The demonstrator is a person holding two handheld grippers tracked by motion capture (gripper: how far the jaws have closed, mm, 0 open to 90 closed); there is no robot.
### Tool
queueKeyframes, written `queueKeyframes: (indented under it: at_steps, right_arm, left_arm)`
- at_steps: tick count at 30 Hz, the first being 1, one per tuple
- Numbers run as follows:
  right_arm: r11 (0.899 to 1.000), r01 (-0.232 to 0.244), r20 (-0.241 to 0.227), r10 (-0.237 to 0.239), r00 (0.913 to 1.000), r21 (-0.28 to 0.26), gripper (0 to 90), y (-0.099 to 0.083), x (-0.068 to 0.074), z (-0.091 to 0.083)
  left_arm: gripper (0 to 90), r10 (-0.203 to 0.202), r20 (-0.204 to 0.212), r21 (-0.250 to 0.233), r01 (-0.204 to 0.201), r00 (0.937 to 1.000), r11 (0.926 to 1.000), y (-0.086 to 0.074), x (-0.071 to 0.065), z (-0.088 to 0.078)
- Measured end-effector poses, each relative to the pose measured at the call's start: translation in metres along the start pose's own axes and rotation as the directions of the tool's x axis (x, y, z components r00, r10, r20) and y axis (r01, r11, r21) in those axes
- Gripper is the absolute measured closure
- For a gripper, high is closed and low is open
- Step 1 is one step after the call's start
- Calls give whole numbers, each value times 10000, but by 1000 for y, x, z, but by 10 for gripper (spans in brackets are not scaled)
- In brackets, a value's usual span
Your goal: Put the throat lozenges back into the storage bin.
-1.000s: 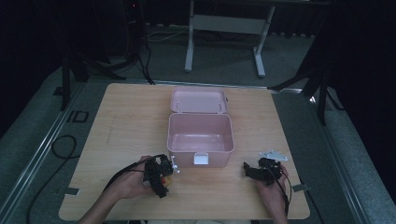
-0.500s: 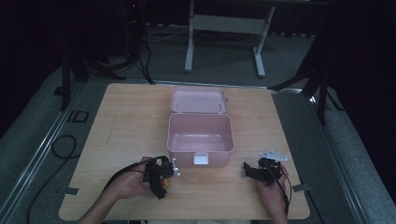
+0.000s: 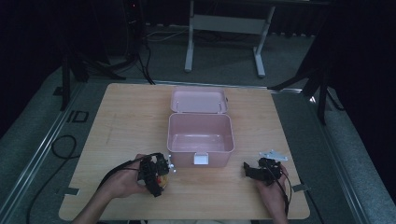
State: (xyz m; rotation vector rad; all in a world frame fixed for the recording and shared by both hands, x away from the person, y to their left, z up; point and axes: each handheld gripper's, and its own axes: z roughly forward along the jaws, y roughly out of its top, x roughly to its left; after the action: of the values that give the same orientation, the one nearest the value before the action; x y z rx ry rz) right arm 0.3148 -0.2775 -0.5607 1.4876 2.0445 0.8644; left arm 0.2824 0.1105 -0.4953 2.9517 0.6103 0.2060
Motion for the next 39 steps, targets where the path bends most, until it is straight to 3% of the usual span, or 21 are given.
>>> queueKeyframes:
  at_steps: [12, 20, 39]
  right_arm:
    - [10000, 1, -1, -1, 10000, 0, 120, 0, 0, 0]
    - [10000, -1, 0, 1, 10000, 0, 120, 0, 0, 0]
    - [10000, -4, 0, 4, 10000, 3, 120, 0, 0, 0]
  left_arm:
    - [207, -303, -89, -86, 302, 9995, 9995, -5, 9, -19]
    - [206, -538, -196, -473, 528, 9984, 9975, -9, 19, -39]
    - [207, -782, -429, -550, 758, 9960, 9956, -12, 35, -69]
